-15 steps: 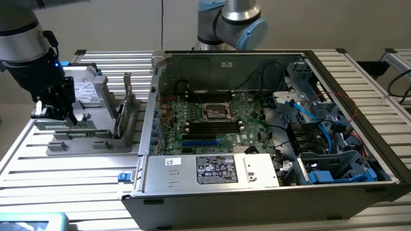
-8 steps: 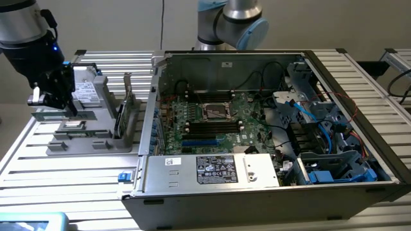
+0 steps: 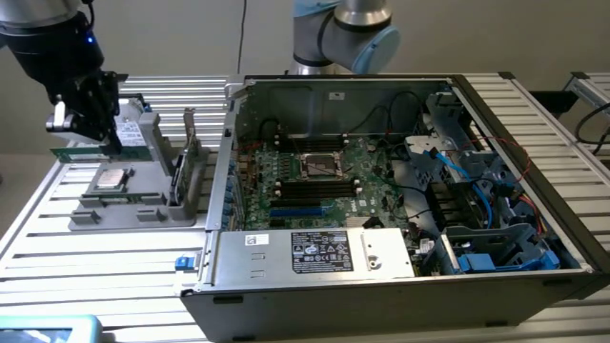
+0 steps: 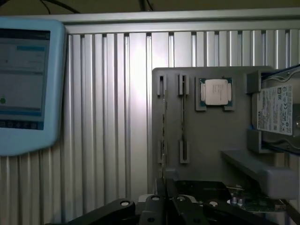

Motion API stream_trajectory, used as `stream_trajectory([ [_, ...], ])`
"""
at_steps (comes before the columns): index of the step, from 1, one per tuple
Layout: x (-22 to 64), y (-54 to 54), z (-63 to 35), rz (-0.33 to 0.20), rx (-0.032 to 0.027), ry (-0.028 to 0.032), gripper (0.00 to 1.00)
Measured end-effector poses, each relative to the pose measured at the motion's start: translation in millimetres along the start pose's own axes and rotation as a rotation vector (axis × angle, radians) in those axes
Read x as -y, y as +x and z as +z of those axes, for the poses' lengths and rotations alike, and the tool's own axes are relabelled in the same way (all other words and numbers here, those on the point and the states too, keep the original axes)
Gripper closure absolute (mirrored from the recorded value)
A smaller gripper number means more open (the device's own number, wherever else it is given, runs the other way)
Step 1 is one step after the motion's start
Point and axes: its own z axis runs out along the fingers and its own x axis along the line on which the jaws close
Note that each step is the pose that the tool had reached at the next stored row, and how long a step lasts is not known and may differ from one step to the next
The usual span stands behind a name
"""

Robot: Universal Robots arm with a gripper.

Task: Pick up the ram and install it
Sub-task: 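Pick up the ram and move it above insertion slot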

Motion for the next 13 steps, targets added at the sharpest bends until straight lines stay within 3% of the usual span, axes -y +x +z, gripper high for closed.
stream_trajectory([
  [6, 21.2, 0.4, -26.6, 0.000, 0.0000, -0.0001, 0.87],
  [13, 50.9, 0.0, -40.5, 0.000, 0.0000, 0.0000, 0.87],
])
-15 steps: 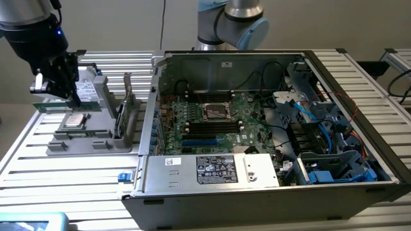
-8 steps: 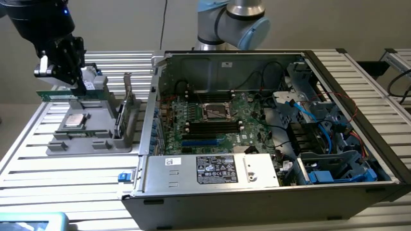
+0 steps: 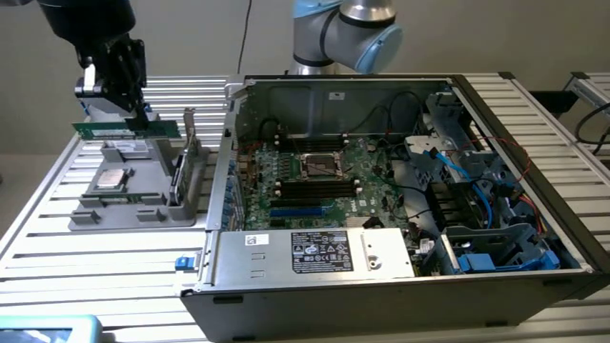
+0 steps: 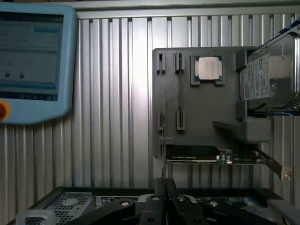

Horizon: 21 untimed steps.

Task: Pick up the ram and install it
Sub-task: 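Pick up the ram and move it above insertion slot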

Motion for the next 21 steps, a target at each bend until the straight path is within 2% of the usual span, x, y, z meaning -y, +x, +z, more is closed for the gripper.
stream_trajectory([
  [8, 36.3, -0.6, -11.1, 0.000, 0.0000, 0.0000, 0.87],
  [18, 81.8, -1.8, -12.2, 0.000, 0.0013, -0.0001, 0.87],
  [21, 95.6, -2.2, -12.2, 0.000, 0.0014, -0.0022, 0.87],
])
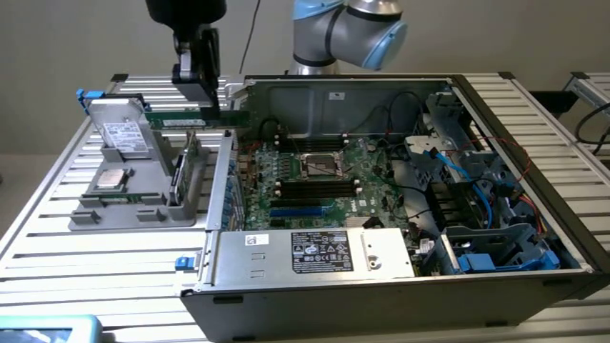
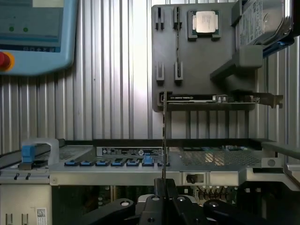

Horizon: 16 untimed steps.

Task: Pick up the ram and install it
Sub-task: 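Pick up the ram and move it above insertion slot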

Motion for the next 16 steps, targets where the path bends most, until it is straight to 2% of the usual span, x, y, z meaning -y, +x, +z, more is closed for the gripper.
stream_trajectory([
  [7, 31.9, -0.8, -0.1, 0.000, -0.0002, -0.0037, 0.87],
  [16, 72.6, -2.0, 0.5, -0.001, 0.0001, -0.0042, 0.87],
])
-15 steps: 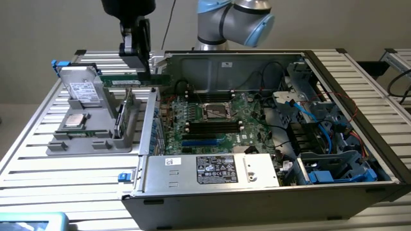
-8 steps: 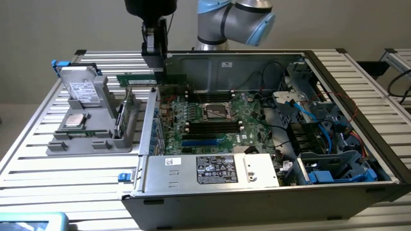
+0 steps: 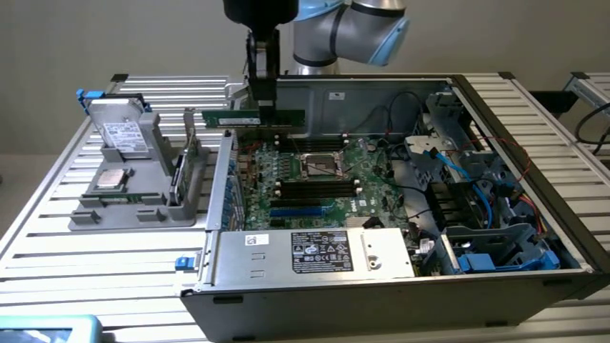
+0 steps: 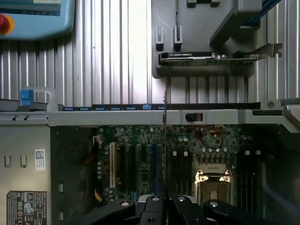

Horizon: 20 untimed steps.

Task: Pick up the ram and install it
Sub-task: 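Pick up the ram and move it above insertion slot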

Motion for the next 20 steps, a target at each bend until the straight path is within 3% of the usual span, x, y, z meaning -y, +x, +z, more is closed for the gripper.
stream_trajectory([
  [11, 49.6, -4.6, 4.8, 0.000, 0.0004, 0.0000, 0.87],
  [20, 70.6, -15.9, 10.4, 0.000, 0.0005, -0.0001, 0.87],
])
